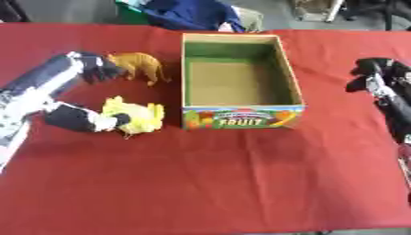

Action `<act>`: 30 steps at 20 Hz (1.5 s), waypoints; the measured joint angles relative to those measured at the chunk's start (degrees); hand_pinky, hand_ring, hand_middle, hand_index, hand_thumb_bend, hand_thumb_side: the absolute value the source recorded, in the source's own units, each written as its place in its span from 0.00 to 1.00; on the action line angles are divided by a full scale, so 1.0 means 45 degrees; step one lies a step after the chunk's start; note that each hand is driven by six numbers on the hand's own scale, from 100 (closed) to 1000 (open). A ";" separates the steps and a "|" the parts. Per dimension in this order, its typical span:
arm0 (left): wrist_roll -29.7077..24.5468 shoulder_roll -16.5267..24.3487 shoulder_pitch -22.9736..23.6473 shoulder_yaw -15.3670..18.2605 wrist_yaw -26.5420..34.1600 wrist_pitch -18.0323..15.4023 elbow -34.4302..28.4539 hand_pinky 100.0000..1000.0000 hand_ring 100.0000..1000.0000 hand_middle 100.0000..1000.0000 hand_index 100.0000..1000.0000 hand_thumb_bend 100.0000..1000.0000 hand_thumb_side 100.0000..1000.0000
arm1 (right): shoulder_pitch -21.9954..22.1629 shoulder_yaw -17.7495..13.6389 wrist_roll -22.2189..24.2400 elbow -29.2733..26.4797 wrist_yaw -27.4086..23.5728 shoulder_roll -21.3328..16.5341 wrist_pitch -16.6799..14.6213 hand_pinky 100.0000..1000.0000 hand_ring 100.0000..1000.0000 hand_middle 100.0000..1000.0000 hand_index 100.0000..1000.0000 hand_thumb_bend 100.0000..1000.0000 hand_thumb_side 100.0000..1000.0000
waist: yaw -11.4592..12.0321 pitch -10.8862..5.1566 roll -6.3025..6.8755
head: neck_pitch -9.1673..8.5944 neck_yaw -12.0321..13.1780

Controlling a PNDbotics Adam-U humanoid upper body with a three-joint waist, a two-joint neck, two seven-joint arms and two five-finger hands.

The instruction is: Pick up objects on the table and place them in the box.

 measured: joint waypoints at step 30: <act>-0.0992 -0.1349 -0.1496 -0.1324 -0.2297 -0.1142 0.4705 0.63 0.62 0.58 0.74 0.47 0.06 | 0.0085 0.0061 0.0080 0.0070 -0.0001 0.0106 -0.0018 0.53 0.48 0.53 0.67 0.00 0.45 | -0.0180 -0.0026 -0.0071 | 0.0018 0.0133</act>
